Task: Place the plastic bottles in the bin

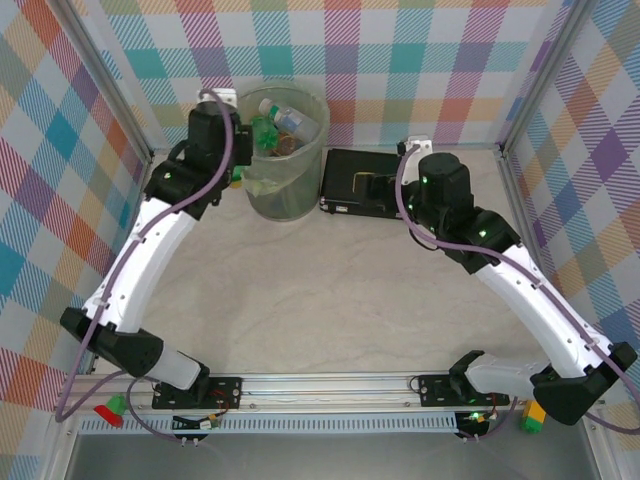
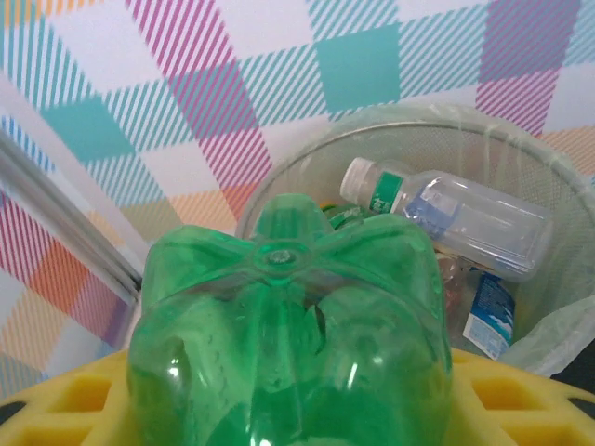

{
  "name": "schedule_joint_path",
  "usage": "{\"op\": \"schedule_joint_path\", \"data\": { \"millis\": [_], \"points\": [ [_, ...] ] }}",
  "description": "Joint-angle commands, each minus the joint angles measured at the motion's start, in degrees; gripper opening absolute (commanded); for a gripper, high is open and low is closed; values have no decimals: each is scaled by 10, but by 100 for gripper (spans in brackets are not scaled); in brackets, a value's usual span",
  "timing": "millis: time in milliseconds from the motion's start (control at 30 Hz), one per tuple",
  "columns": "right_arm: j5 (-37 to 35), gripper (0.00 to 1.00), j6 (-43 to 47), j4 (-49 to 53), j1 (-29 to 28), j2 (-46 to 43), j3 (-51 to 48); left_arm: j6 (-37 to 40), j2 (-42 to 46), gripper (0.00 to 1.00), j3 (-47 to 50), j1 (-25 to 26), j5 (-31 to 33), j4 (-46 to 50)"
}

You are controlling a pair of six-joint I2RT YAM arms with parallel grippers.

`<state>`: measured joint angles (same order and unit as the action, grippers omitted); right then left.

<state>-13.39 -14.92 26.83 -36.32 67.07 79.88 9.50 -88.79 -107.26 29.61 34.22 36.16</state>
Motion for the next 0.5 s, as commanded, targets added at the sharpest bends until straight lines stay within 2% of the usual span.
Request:
{"op": "schedule_joint_path", "data": {
  "millis": [0, 200, 467],
  "points": [
    [49, 99, 23, -24, 3, -25, -14, 134, -40, 56, -40, 24, 71, -40],
    [116, 99, 20, -38, 4, -34, -21, 215, -84, 56, -74, 39, 89, -94],
    [129, 99, 2, -20, 3, -28, -12, 365, -145, 56, -97, 58, 96, -215]
  ]
}}
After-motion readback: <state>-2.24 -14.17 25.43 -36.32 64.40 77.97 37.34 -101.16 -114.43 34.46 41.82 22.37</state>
